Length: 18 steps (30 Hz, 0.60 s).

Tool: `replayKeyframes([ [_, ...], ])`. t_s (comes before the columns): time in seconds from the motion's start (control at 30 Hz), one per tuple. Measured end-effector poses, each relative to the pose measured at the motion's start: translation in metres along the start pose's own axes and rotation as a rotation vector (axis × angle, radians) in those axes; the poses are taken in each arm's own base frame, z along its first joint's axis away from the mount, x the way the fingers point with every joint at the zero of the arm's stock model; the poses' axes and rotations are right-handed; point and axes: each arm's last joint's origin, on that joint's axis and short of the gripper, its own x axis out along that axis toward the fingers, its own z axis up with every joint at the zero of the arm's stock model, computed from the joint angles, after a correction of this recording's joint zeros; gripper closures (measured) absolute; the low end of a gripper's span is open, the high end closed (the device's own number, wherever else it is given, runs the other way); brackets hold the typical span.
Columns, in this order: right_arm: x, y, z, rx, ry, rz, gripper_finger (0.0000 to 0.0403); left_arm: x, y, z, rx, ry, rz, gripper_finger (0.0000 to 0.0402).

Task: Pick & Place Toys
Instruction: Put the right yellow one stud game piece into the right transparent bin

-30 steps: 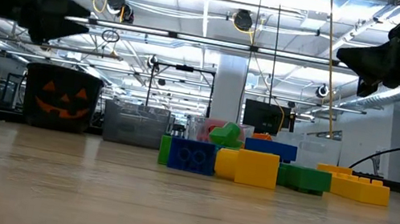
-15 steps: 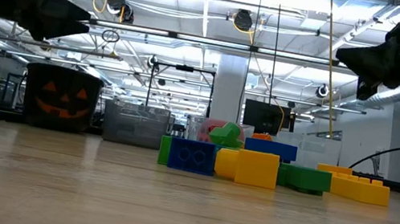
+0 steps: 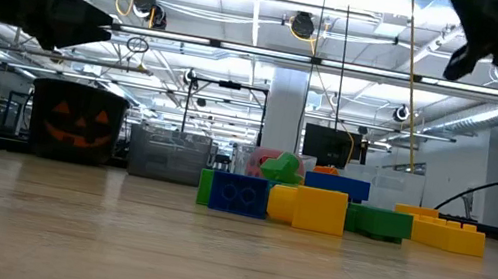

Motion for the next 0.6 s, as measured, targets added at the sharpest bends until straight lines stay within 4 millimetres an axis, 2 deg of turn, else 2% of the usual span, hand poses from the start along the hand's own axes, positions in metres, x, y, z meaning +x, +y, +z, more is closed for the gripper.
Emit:
replayKeyframes([
  [0.13, 0.01, 0.011, -0.002, 0.001, -0.086, 0.047, 0.0399, 0.0, 0.0, 0.0, -0.001, 0.0, 0.0, 0.011],
  [0.23, 0.018, 0.017, -0.011, -0.002, -0.087, -0.008, 0.0399, 0.0, 0.0, 0.0, -0.002, 0.0, 0.0, 0.011],
  [0.37, 0.034, 0.024, -0.029, -0.009, 0.029, -0.057, 0.0399, 0.0, 0.0, 0.0, -0.003, -0.001, 0.0, 0.011],
  [0.5, 0.059, 0.032, -0.036, -0.141, 0.088, -0.018, 0.0398, 0.0, 0.0, 0.0, -0.003, -0.001, -0.002, 0.011],
  [0.6, 0.074, 0.033, -0.051, -0.17, 0.179, -0.079, 0.0397, 0.0, 0.0, 0.0, -0.003, -0.001, -0.002, 0.011],
])
